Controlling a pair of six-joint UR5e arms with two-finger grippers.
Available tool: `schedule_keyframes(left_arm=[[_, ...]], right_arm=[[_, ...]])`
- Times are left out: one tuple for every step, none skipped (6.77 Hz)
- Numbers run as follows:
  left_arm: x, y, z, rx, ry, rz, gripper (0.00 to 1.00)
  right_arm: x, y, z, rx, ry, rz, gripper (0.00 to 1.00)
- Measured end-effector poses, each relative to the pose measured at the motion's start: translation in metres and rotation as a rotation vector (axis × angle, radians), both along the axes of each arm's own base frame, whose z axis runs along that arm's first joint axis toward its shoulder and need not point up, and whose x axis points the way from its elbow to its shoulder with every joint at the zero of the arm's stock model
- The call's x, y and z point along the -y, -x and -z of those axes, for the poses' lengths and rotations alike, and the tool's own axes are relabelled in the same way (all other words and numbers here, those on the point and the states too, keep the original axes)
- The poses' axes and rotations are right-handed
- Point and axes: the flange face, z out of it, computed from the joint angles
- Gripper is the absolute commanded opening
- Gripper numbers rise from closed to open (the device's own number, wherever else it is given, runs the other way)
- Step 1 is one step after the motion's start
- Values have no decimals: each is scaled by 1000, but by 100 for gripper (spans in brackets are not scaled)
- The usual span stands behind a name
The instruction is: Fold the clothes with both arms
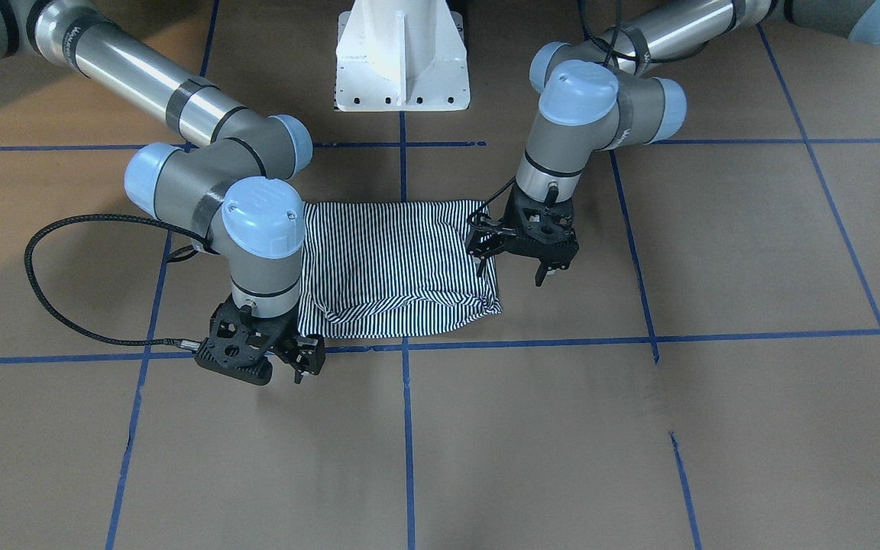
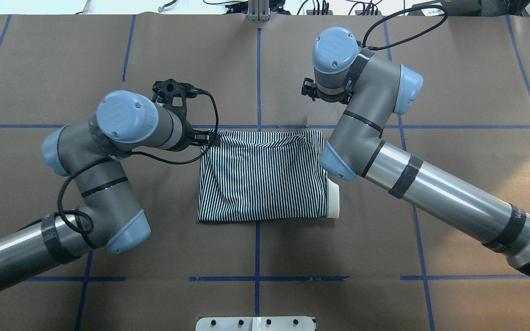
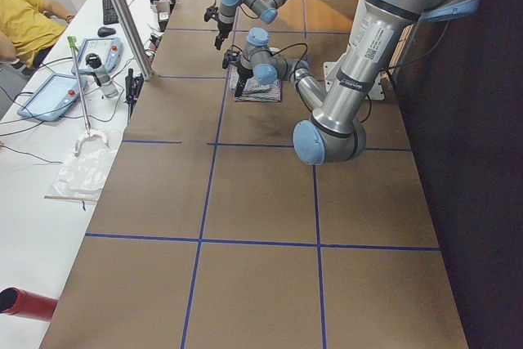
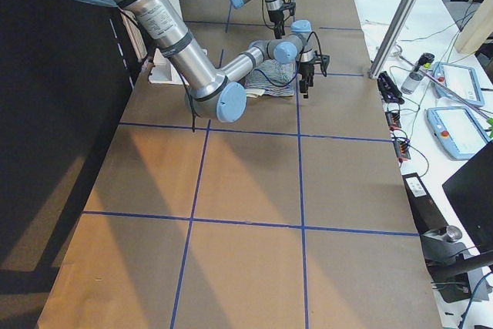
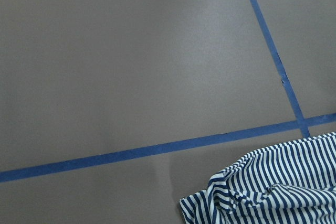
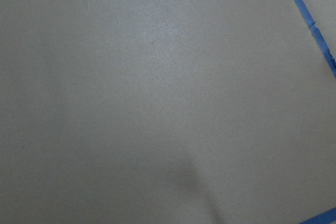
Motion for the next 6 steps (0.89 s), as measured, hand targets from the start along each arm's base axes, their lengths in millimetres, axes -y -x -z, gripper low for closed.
schedule_keyframes(left_arm=[[-4,-26,2,11,16,24,100],[-5,-46,1,23,34,36,100],[-4,-55,-2,34,43,40,100],[-1,-59,-6,46,44,44,100],[8,-58,-11,62,42,59,100],[21,-52,-18,78,37,79,100]], right_arm=[[-1,-4,5,14,-6,2,100],[-2,-7,8,21,-9,3,100],[-2,-8,8,23,-11,3,100],[-3,-8,7,23,-11,3,100],[-3,-8,6,23,-10,4,100],[-3,-9,5,22,-9,4,100]])
